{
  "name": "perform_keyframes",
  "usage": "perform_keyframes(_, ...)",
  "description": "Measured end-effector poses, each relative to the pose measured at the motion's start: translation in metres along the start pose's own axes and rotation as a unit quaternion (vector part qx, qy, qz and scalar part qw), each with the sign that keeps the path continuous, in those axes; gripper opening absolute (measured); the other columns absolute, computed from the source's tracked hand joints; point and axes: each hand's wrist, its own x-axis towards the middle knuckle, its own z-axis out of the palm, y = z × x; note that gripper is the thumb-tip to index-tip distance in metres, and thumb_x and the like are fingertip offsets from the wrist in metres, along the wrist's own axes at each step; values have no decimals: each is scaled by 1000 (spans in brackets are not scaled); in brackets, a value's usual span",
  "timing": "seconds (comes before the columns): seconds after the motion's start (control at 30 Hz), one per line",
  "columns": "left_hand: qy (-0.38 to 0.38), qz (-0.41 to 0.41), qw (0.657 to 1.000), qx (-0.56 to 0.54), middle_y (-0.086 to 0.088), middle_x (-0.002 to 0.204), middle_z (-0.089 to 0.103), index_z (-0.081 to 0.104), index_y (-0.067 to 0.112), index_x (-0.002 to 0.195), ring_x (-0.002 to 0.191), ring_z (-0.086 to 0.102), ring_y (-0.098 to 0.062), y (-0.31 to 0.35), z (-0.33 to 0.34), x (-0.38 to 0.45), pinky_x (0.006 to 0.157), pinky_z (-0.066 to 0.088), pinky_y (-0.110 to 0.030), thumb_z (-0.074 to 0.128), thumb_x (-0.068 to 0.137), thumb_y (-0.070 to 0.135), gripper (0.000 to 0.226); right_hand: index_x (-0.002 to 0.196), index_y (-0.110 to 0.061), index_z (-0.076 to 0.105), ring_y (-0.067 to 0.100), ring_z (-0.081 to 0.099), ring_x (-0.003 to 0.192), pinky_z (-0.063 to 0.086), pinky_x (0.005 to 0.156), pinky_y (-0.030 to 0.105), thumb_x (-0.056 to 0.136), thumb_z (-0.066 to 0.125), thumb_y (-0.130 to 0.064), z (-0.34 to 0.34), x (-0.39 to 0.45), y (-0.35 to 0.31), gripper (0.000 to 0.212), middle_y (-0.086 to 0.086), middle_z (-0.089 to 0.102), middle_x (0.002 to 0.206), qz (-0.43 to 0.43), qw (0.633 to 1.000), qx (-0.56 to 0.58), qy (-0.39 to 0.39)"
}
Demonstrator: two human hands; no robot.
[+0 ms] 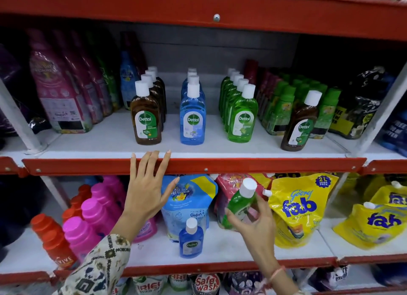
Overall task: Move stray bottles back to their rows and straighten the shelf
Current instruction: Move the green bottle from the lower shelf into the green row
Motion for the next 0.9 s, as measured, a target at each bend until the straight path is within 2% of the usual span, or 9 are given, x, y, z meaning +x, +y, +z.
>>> perform_keyframes(0.07, 0, 0, 1000, -3, -18, 136, 52, 34, 17, 149, 130, 45, -36, 0, 1, 0, 116, 21, -60, 38, 94, 54, 66, 132, -30, 52, 19, 63, 102, 56, 82, 19, 53, 89, -52, -9, 7, -30, 90, -1, 60, 112, -60, 998, -6, 8)
perform_keyframes(0.13, 0, -2, 1000, -8, -17, 136, 52, 33, 18, 149, 130, 45, -35, -1, 1, 0, 116, 20, -61, 39, 93, 53, 66, 132, -30, 53, 15, 64, 102, 56, 85, 27, 52, 87, -55, -15, 18, -58, 91, -3, 61, 110, -98, 995, 3, 10)
perform_keyframes(0.27, -2, -5, 1000, -13, -16, 136, 53, 36, 18, 148, 131, 46, -34, -1, 2, -1, 116, 20, -62, 41, 92, 53, 66, 128, -22, 60, -2, 61, 102, 49, 84, 7, 60, 89, -39, -22, 48, -105, 76, -9, 64, 110, -148, 988, 11, 32)
perform_keyframes(0.4, -11, -4, 1000, -21, -14, 139, 52, 35, 20, 148, 134, 44, -32, -3, 2, -1, 115, 22, -61, 40, 92, 54, 66, 135, -17, 53, -13, 55, 97, 42, 73, -5, 64, 91, -32, -19, 80, -134, 82, -6, 63, 115, -153, 985, 44, 67)
perform_keyframes(0.47, -13, 1, 1000, -25, -13, 142, 51, 34, 21, 148, 136, 42, -31, -5, 2, -2, 115, 22, -61, 39, 92, 55, 66, 131, -18, 51, -4, 59, 91, 41, 75, -1, 63, 91, -33, -15, 96, -141, 80, -4, 63, 113, -151, 984, 35, 90)
perform_keyframes(0.57, -9, 8, 999, -31, -12, 143, 50, 35, 21, 147, 137, 40, -29, -7, 1, -3, 115, 22, -60, 36, 93, 55, 64, 127, -17, 50, 16, 62, 100, 49, 86, 23, 63, 91, -37, -8, 118, -138, 79, 0, 64, 115, -129, 986, 13, 101)
perform_keyframes(0.67, -10, 12, 999, -28, -12, 144, 50, 36, 21, 147, 138, 38, -28, -7, 1, -3, 116, 20, -59, 35, 93, 55, 64, 127, -15, 49, 18, 60, 99, 53, 92, 37, 62, 90, -40, -1, 135, -129, 80, 1, 65, 111, -111, 988, -17, 109)
perform_keyframes(0.83, -8, 11, 1000, -27, -11, 144, 50, 36, 21, 147, 138, 38, -27, -7, 2, -3, 116, 19, -58, 33, 94, 55, 63, 126, -10, 51, 17, 51, 95, 43, 84, 30, 66, 88, -41, 4, 148, -120, 77, 11, 68, 116, -85, 989, -58, 102)
perform_keyframes(0.9, -7, 10, 1000, -24, -11, 144, 50, 36, 21, 147, 138, 38, -27, -7, 2, -2, 116, 19, -59, 32, 94, 55, 63, 127, -10, 51, 20, 54, 97, 42, 83, 29, 67, 87, -41, 6, 152, -118, 76, 12, 68, 116, -81, 990, -60, 101)
